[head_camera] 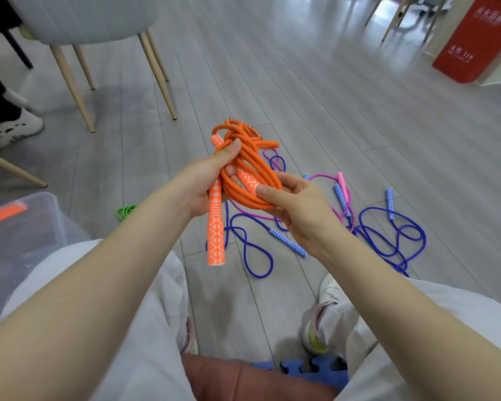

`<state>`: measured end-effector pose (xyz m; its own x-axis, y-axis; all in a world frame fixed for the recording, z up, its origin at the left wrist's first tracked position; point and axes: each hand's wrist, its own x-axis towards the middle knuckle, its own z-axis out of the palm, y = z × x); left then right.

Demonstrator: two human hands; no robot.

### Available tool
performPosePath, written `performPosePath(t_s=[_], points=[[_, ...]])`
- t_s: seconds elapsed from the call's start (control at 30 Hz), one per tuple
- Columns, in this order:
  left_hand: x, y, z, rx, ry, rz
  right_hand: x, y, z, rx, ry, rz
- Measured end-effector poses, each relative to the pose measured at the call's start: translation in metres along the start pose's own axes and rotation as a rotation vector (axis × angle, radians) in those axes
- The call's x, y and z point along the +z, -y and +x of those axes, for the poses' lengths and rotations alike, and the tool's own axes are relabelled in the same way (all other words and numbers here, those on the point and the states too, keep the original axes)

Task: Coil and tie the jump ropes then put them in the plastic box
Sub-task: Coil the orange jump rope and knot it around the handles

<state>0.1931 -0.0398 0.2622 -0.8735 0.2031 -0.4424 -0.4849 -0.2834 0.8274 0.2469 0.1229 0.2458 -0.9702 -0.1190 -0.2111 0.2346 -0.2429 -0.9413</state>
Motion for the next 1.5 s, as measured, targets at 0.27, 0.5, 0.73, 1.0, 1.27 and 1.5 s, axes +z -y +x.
performPosePath(t_s=[0.27, 0.5, 0.73, 1.0, 1.27, 1.5], points=[[-0.007, -0.002, -0.004, -0.055, 0.099, 0.11, -0.003, 0.007, -0.006, -0.088, 0.181, -0.09], [0.001, 0.01, 0.004, 0.196, -0.026, 0.039, -0.008, -0.002, -0.005, -0.442, -0.172, -0.81], [0.003, 0.025, 0.009, 0.243, -0.017, -0.027, -0.008, -0.013, 0.001, -0.245, -0.155, -1.034], [0.011, 0.023, 0.003, 0.159, 0.077, -0.171, -0.019, -0.013, 0.007, -0.299, -0.085, -1.318], [0.001, 0.003, 0.004, 0.26, 0.234, -0.392, -0.024, -0.004, 0.007, -0.433, -0.021, -1.181], [-0.009, -0.014, -0.004, 0.312, 0.191, -0.482, -0.066, 0.021, 0.011, -0.115, 0.164, -1.362]])
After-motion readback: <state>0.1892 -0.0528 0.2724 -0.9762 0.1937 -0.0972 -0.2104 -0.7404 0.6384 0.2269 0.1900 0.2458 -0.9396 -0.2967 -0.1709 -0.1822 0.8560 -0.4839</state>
